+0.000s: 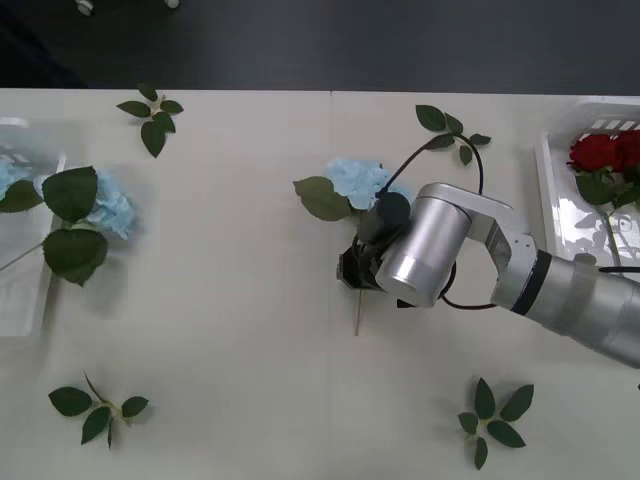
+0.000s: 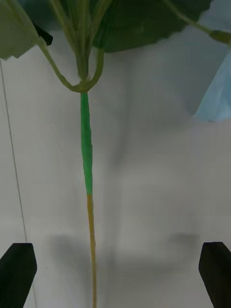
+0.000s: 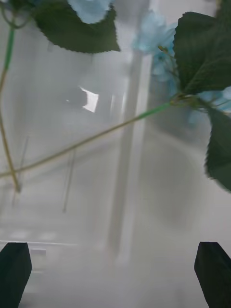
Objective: Put the red flowers into the right box and the blue flowers into the left box
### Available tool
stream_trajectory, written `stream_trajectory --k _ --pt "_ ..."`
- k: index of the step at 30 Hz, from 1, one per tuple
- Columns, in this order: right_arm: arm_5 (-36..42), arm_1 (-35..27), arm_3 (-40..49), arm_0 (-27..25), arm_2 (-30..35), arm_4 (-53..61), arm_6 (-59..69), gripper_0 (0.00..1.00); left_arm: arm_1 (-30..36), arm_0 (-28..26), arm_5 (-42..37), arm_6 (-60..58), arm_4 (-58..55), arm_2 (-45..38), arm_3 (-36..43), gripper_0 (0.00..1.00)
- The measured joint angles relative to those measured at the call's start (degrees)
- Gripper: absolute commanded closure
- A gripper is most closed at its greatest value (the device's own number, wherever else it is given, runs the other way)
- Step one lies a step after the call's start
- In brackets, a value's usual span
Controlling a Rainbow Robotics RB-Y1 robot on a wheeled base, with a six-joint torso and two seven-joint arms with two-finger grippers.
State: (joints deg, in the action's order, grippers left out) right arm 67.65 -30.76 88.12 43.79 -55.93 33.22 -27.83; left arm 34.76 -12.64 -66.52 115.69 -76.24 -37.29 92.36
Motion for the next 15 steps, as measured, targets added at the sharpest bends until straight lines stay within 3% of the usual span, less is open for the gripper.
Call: stream_trajectory --k 6,15 --pt "0.05 0.74 -1.04 0.00 0.00 -0.45 0.00 0.00 0.00 -3.72 -1.52 0.00 -10.69 -0.10 5.95 0.00" --pt "0.49 0.74 -3.04 0.03 0.01 0.13 -0.01 0.00 0.00 -3.94 -1.86 1.38 -22.58 -0.13 7.55 0.00"
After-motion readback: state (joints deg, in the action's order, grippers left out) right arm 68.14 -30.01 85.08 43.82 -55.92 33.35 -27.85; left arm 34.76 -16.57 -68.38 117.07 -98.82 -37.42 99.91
